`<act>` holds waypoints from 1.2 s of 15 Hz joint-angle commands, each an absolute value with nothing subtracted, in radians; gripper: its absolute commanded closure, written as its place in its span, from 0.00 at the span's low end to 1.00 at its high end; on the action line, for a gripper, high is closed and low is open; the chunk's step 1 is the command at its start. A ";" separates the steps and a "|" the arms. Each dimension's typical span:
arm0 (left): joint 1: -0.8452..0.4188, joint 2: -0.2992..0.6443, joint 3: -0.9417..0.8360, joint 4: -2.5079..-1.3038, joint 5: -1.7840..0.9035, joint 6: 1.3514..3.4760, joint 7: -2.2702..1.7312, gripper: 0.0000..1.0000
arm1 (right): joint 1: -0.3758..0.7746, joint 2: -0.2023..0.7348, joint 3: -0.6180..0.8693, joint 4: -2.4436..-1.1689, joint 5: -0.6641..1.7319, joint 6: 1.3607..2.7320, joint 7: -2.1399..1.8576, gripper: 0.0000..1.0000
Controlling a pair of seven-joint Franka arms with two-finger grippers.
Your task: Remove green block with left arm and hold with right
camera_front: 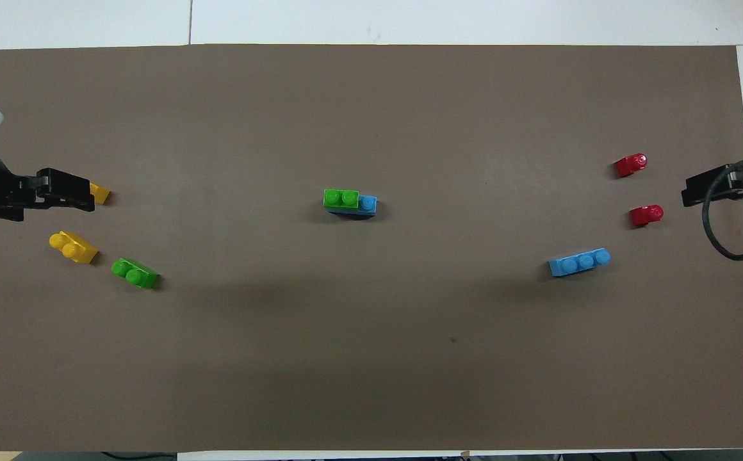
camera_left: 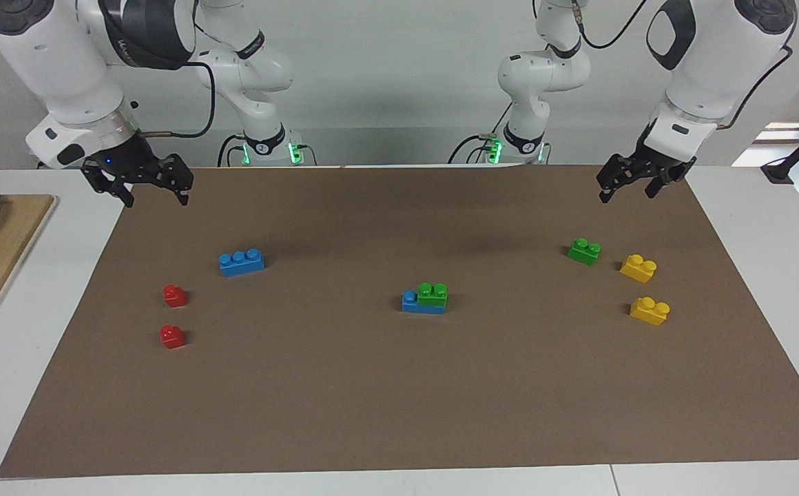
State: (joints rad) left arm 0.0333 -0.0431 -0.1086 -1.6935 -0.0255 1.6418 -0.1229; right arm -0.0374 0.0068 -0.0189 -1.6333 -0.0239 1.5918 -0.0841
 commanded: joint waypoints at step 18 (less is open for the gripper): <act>0.038 -0.064 -0.110 -1.707 -0.015 1.644 -0.127 0.00 | -0.052 -0.012 -0.006 -1.713 0.079 1.720 0.534 0.09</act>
